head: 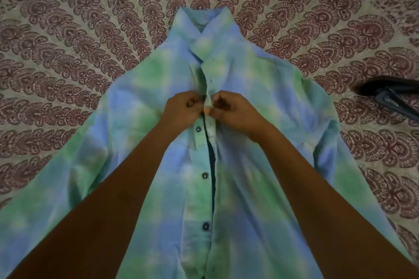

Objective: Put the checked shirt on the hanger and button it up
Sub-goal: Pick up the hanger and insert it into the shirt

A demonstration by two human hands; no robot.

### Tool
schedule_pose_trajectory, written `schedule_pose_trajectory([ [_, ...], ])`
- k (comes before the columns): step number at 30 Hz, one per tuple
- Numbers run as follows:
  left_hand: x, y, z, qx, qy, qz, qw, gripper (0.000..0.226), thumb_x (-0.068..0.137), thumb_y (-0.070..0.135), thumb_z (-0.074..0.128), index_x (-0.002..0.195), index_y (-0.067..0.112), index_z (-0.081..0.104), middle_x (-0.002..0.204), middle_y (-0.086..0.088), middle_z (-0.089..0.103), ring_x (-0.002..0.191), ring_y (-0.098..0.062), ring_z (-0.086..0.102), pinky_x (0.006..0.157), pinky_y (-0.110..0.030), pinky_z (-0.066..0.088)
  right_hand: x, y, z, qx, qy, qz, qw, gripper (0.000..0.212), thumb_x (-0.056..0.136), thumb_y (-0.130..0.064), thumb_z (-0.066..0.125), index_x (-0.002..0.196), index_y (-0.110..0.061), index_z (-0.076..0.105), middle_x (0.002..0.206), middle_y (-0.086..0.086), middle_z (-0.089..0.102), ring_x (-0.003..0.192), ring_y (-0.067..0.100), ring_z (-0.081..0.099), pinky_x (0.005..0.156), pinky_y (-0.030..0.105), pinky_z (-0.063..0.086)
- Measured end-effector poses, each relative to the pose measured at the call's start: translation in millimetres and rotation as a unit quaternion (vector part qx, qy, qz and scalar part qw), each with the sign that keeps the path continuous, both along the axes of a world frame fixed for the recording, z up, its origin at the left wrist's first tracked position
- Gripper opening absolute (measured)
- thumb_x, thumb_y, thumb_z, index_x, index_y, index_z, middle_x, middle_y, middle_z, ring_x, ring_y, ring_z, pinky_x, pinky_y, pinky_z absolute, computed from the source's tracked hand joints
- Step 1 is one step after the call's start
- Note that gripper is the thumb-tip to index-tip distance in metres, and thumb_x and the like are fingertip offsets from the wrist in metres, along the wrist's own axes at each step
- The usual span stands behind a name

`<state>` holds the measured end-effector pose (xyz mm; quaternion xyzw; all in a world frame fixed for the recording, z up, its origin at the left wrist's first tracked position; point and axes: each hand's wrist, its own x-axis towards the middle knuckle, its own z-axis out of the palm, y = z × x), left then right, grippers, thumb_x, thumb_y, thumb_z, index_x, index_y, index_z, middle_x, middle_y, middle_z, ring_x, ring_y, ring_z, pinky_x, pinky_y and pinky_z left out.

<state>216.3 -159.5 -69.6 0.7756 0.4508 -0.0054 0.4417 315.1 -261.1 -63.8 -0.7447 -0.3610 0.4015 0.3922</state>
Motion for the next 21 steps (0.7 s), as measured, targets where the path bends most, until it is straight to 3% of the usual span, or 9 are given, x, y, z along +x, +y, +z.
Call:
schedule_pose_trajectory([
  [2,-4.5,4.8,-0.2,-0.036,0.018,-0.009,0.999,0.024,0.088,0.015,0.047,0.091,0.01,0.07,0.103,-0.016,0.069,0.099,-0.032,0.061,0.082,-0.029,0.044,9.3,2.5,-3.8,-0.012,-0.066,0.006,0.998,0.014,0.083,-0.001,0.055,0.093,-0.005,0.065,0.096,0.015,0.068,0.086,0.021,0.061,0.083,0.026,0.044],
  [7,7.0,30.8,2.4,0.089,-0.029,0.023,0.995,0.026,0.084,0.019,0.047,0.086,0.018,0.073,0.102,-0.004,0.072,0.099,-0.021,0.064,0.088,-0.024,0.046,31.0,29.7,-3.4,0.041,-0.219,-0.058,0.973,0.025,0.081,0.002,0.048,0.1,0.001,0.064,0.102,0.02,0.066,0.09,0.035,0.063,0.082,0.038,0.049],
  [9,14.6,46.1,-0.6,0.126,-0.033,0.021,0.991,0.023,0.085,0.012,0.051,0.095,0.017,0.071,0.106,-0.007,0.07,0.102,-0.024,0.063,0.09,-0.027,0.047,39.3,47.7,-9.3,0.004,-0.254,-0.013,0.967,0.036,0.082,-0.004,0.05,0.118,-0.004,0.056,0.121,0.018,0.057,0.106,0.035,0.056,0.088,0.038,0.045],
  [13,16.7,60.4,-14.3,0.168,0.072,-0.122,0.976,0.041,0.082,0.019,0.062,0.123,0.021,0.056,0.126,-0.017,0.049,0.117,-0.034,0.048,0.101,-0.039,0.039,47.7,59.2,-27.1,-0.171,-0.336,0.164,0.911,0.061,0.089,-0.025,0.05,0.144,-0.02,0.023,0.154,0.007,0.021,0.138,0.03,0.025,0.109,0.045,0.027],
  [15,18.6,59.6,-17.3,0.178,0.1,-0.122,0.971,0.043,0.083,0.022,0.06,0.126,0.023,0.053,0.129,-0.018,0.043,0.12,-0.037,0.043,0.102,-0.043,0.038,47.0,51.0,-32.8,-0.166,-0.313,0.159,0.921,0.063,0.091,-0.024,0.048,0.146,-0.022,0.018,0.157,0.004,0.015,0.143,0.026,0.017,0.115,0.044,0.019],
  [18,27.7,52.2,-6.4,0.199,0.109,-0.086,0.97,0.033,0.086,0.019,0.056,0.119,0.021,0.059,0.124,-0.019,0.047,0.117,-0.038,0.048,0.097,-0.043,0.041,40.8,21.6,-25.8,-0.045,-0.258,0.063,0.963,0.052,0.084,-0.013,0.046,0.136,-0.008,0.042,0.147,0.016,0.037,0.135,0.03,0.036,0.112,0.043,0.029],
  [21,40.9,28.4,10.8,0.26,0.079,-0.057,0.961,0.024,0.086,0.016,0.052,0.107,0.017,0.064,0.115,-0.019,0.055,0.108,-0.037,0.054,0.088,-0.042,0.044,46.2,-33.7,-15.2,0.011,-0.333,-0.065,0.941,0.048,0.074,-0.008,0.045,0.121,-0.004,0.057,0.132,0.02,0.053,0.122,0.036,0.049,0.101,0.041,0.038],
])
